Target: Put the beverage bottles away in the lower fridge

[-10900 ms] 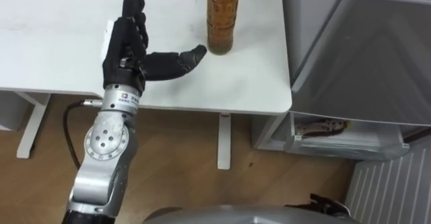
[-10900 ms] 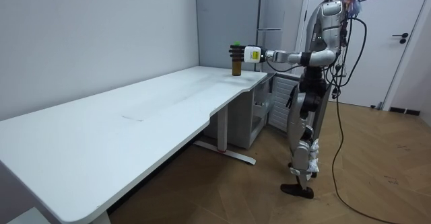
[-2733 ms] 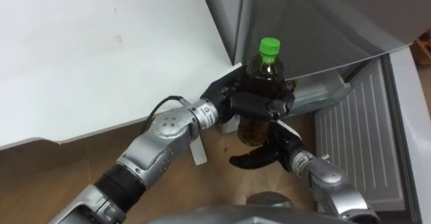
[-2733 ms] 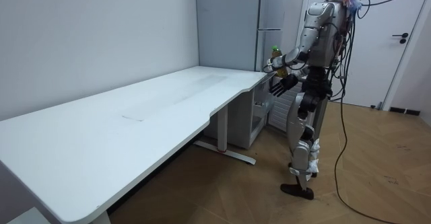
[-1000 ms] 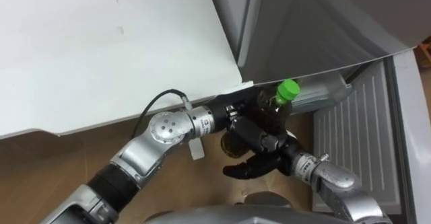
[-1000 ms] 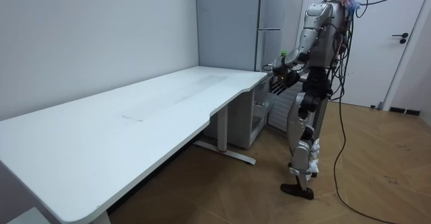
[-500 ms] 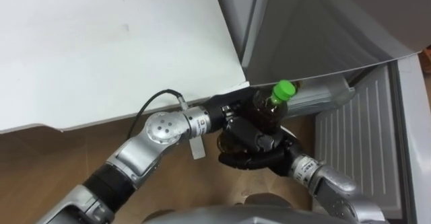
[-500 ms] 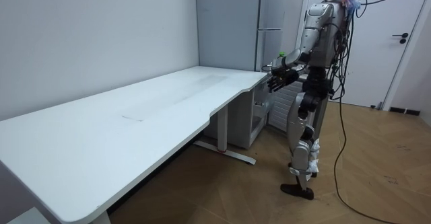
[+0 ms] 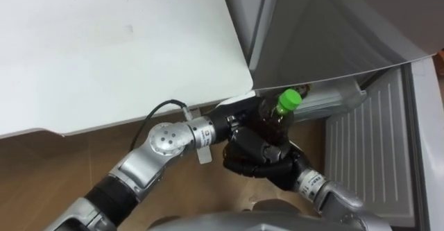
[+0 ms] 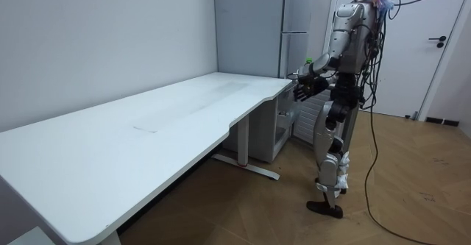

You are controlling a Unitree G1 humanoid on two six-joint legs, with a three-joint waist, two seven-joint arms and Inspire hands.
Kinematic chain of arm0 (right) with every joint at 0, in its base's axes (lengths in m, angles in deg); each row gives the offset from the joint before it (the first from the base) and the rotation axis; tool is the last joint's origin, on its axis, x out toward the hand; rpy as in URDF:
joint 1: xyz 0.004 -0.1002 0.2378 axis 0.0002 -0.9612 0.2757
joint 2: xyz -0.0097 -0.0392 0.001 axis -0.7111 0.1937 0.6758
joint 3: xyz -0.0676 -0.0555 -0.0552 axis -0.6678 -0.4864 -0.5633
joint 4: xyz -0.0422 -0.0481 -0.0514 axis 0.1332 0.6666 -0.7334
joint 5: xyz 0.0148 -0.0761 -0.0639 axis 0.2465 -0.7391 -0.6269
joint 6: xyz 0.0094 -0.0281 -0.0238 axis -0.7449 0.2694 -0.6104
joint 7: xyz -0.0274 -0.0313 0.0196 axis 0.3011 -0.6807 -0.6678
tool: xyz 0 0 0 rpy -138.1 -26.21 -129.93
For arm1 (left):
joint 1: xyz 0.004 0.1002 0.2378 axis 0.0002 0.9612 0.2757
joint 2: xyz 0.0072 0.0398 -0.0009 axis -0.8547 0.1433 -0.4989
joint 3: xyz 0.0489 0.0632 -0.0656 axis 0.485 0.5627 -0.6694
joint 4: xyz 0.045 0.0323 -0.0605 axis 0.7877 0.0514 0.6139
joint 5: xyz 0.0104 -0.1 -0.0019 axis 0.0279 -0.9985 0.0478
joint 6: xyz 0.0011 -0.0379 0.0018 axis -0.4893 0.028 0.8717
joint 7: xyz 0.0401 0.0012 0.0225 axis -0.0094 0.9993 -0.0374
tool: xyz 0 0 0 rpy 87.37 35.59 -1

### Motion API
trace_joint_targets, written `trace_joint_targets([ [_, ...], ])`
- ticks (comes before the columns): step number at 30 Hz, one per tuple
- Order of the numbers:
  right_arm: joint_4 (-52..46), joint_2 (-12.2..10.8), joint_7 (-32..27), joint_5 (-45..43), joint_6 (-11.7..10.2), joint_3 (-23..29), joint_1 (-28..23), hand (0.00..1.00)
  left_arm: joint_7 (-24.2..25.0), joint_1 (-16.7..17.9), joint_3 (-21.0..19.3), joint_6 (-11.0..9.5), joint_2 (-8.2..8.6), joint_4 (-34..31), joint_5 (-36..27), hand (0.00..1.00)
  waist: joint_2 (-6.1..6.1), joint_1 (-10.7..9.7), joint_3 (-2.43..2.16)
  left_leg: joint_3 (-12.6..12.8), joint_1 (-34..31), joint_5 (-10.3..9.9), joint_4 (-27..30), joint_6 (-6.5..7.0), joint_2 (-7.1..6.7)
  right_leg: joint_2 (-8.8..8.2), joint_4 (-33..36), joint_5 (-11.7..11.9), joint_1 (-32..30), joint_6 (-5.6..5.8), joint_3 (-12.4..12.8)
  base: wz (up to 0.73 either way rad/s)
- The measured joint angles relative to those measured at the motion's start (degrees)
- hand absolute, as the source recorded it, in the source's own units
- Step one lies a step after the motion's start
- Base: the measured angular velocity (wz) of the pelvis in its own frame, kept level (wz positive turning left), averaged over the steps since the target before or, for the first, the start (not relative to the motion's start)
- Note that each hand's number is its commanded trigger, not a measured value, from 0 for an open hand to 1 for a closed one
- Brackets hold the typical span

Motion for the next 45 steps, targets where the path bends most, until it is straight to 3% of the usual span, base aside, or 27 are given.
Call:
trace_joint_targets([
  [6,0.2,0.0,0.0,2.0,0.0,-1.1,0.0,1.00,0.7,0.0,0.0,0.2,0.25,0.0,-0.6,1.00,0.03,0.3,-0.03,0.0,0.1,0.0,0.2,0.00,-0.02,-0.01,0.0,0.0,0.1,0.00,0.0,0.00],
  [15,0.4,0.5,-1.0,1.4,0.3,-2.6,0.0,1.00,0.7,0.1,-0.2,4.7,0.30,0.0,-5.2,1.00,-0.24,1.0,0.08,0.0,0.0,0.0,0.1,0.00,0.00,0.01,0.1,0.0,-0.1,-0.02,0.0,0.00],
  [22,0.4,0.4,-2.4,1.4,0.3,-3.7,0.3,1.00,0.5,0.1,-0.3,6.1,0.42,0.7,-8.9,1.00,-0.28,1.6,0.08,0.0,-0.1,0.0,0.1,-0.02,0.00,0.02,0.1,0.0,-0.2,-0.03,-0.1,0.00],
  [24,0.4,0.4,-2.4,1.4,0.2,-3.8,0.3,1.00,0.5,0.1,-0.4,6.2,0.50,0.9,-9.9,0.65,-0.28,1.6,0.08,0.1,-0.2,0.0,0.1,-0.02,0.00,0.02,0.1,0.0,-0.4,-0.03,-0.1,0.00],
  [25,0.4,0.4,-2.4,1.4,0.2,-3.8,0.3,1.00,0.5,0.1,-0.4,6.2,0.58,1.1,-10.5,0.22,-0.28,1.6,0.08,0.1,-0.2,0.0,0.1,-0.02,0.00,0.02,0.1,0.0,-0.4,-0.03,-0.1,0.00],
  [26,0.4,0.4,-2.4,1.4,0.2,-3.8,0.3,1.00,0.4,0.1,-0.6,6.2,0.64,1.3,-11.1,0.00,-0.26,1.5,0.07,0.0,-0.3,0.0,0.1,-0.02,0.01,0.02,0.1,0.0,-0.4,-0.03,-0.1,0.00],
  [35,0.4,0.2,-2.4,1.8,1.2,-3.8,0.3,1.00,0.4,0.1,-0.9,6.1,0.90,2.3,-11.3,0.00,-0.06,1.6,0.07,0.1,0.0,0.0,0.0,-0.02,0.01,0.02,0.1,0.0,-0.1,-0.03,0.0,0.00],
  [39,2.0,0.0,-3.1,1.8,1.9,-4.3,0.4,1.00,-0.4,0.1,-0.6,5.7,2.45,5.1,-11.3,0.00,0.24,1.8,0.12,0.1,0.2,0.0,-0.1,-0.02,-0.01,0.00,0.1,0.0,0.0,-0.03,-0.1,0.00],
  [45,2.6,-0.1,-3.5,1.8,2.8,-4.4,0.5,1.00,-0.5,0.1,-0.3,5.7,3.02,6.1,-11.4,0.00,0.31,1.6,0.21,0.2,0.1,0.0,-0.2,-0.03,0.03,0.03,0.1,0.0,0.0,-0.03,-0.1,0.00],
])
